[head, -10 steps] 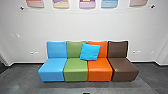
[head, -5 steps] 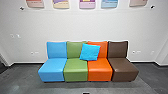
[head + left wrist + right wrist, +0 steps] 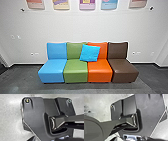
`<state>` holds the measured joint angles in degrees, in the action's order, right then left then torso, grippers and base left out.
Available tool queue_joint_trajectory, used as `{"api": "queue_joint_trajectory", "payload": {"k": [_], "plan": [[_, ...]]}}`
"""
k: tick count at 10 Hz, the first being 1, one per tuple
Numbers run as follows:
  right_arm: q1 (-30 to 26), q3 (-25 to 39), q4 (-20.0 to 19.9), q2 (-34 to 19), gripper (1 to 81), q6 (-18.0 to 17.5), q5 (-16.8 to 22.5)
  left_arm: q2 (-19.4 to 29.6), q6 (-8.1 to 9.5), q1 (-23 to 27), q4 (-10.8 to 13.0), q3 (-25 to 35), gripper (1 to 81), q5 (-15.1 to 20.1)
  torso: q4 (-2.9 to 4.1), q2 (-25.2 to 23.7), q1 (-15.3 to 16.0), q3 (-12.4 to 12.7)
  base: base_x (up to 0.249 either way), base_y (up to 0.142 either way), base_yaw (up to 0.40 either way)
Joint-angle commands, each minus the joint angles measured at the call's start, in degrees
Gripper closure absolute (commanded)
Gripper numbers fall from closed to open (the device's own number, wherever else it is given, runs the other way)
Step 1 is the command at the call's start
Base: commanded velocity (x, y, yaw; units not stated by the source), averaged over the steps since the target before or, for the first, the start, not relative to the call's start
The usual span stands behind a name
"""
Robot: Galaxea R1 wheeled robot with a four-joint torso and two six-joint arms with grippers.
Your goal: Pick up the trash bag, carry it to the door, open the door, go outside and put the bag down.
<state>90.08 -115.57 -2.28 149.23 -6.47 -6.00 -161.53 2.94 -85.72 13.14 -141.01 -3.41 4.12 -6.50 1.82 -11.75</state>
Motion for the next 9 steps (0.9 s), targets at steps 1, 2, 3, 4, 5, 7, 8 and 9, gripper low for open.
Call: {"api": "queue_joint_trajectory", "payload": {"k": [1,2,3,4,5,7,8,9], "plan": [[-3.01,9.57,0.26,-7.94,1.0,-0.29,3.27,7.08,0.58,2.71,-0.39,8.9,1.0,3.06,0.0,-5.49,3.56,0.0,0.0,0.0,0.0],[-4.23,13.16,-0.09,-11.71,1.0,-0.47,3.1,8.84,0.58,2.71,-0.31,11.87,1.0,3.06,0.0,-7.44,4.76,0.0,0.0,0.0,0.0],[-5.73,16.33,-0.09,-15.32,1.0,-1.87,3.01,10.51,0.93,2.88,-0.31,14.26,1.0,3.06,0.0,-9.47,6.05,-1.57,0.0,0.0,0.0],[-7.39,19.24,-0.09,-18.67,1.0,-3.54,2.92,11.91,1.45,2.97,-0.31,16.37,1.0,3.15,0.0,-11.46,7.28,-2.61,0.0,0.0,0.0],[-9.42,22.58,-0.09,-22.79,1.0,-4.77,2.92,13.07,2.25,3.14,-0.39,17.69,1.0,3.33,0.0,-13.62,8.63,-4.69,0.0,0.0,0.0],[-12.41,27.32,-0.09,-28.5,1.0,-6.79,2.83,14.46,5.05,4.2,-0.92,19.1,1.0,5.58,0.0,-28.32,18.03,-18.98,0.0,0.0,0.0],[-14.25,29.52,-0.09,-30.88,1.0,-7.76,2.92,15.0,5.32,4.99,-1.01,19.89,1.0,7.45,0.0,-19.0,12.02,-10.31,0.0,0.0,0.0],[-16.19,31.63,-0.18,-32.81,1.0,-8.03,3.19,15.7,5.5,5.17,-1.01,21.38,1.0,7.46,0.0,-20.92,13.24,-12.14,0.0,0.0,0.0]]}}
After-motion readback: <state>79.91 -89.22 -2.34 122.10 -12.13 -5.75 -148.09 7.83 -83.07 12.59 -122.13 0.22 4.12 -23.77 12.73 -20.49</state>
